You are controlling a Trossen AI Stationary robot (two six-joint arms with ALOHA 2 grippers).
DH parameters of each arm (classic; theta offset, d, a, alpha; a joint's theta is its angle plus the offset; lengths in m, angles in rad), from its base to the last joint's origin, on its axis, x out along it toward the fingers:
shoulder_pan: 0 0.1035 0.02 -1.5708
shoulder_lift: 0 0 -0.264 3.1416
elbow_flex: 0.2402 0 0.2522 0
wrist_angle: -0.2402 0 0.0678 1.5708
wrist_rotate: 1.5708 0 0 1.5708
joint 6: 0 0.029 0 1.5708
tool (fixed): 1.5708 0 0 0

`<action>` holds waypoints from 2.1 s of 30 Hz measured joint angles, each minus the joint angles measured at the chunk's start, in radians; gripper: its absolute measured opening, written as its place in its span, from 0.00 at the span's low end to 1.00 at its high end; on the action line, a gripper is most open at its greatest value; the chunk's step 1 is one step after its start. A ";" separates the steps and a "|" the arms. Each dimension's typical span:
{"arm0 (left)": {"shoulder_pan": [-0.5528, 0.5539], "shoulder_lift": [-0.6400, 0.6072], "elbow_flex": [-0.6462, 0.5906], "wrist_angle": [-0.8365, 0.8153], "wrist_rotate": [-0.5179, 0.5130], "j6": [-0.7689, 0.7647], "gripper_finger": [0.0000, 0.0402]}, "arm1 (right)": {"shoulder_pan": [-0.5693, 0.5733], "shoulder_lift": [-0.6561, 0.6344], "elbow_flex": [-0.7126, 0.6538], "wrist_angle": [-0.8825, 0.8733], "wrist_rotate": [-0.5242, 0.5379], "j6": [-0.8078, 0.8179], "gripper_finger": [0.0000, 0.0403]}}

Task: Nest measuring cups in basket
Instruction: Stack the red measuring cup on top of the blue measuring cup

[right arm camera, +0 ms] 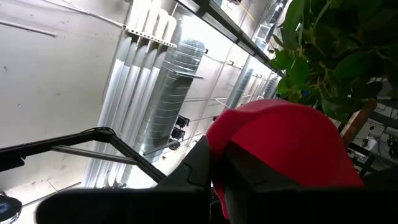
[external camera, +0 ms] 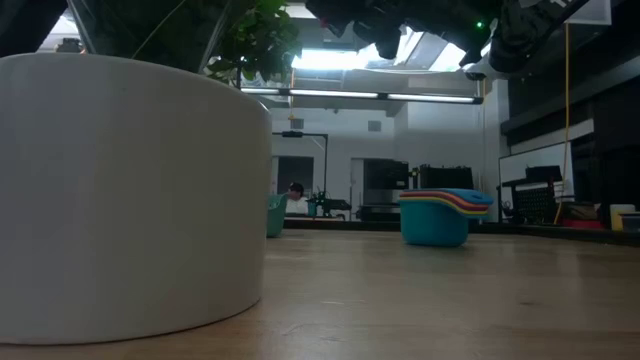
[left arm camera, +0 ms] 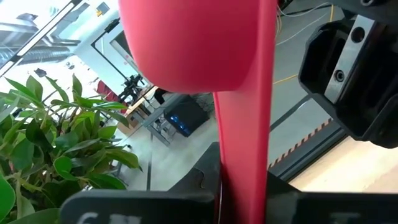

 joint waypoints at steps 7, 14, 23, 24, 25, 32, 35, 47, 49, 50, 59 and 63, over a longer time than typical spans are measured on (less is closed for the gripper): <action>-0.001 0.000 0.000 0.000 0.004 0.000 0.00 | 0.000 0.000 0.000 0.000 -0.018 -0.001 0.08; -0.001 0.000 0.000 0.000 0.009 0.000 0.00 | 0.000 0.000 0.000 -0.001 -0.018 -0.001 0.08; 0.000 -0.001 0.000 -0.002 0.054 0.006 0.00 | -0.046 -0.001 0.000 -0.021 -0.147 -0.111 0.08; 0.002 -0.001 0.000 -0.004 0.077 0.006 0.00 | -0.053 -0.001 0.000 -0.028 -0.174 -0.133 0.08; 0.005 -0.001 0.000 -0.007 0.099 0.006 0.00 | -0.059 -0.001 0.000 -0.037 -0.199 -0.140 0.08; 0.018 0.017 0.002 -0.010 0.161 -0.002 0.00 | -0.081 -0.003 -0.001 -0.106 -0.275 -0.225 0.12; 0.023 0.028 0.000 -0.013 0.171 -0.013 0.00 | -0.083 -0.002 -0.001 -0.145 -0.282 -0.243 0.13; 0.028 0.026 0.000 -0.008 0.176 -0.020 0.00 | -0.110 -0.001 -0.001 -0.145 -0.363 -0.330 0.13; 0.029 0.026 0.000 -0.007 0.178 -0.020 0.00 | -0.131 -0.001 -0.001 -0.144 -0.365 -0.319 0.13; 0.030 0.026 0.000 -0.008 0.179 -0.020 0.00 | -0.142 -0.001 -0.001 -0.144 -0.367 -0.295 0.13; 0.036 0.026 0.000 -0.010 0.186 -0.017 0.00 | -0.223 0.000 -0.001 -0.143 -0.520 -0.181 0.13; 0.040 0.026 0.000 -0.009 0.191 -0.015 0.00 | -0.258 0.000 -0.001 -0.151 -0.557 -0.180 0.13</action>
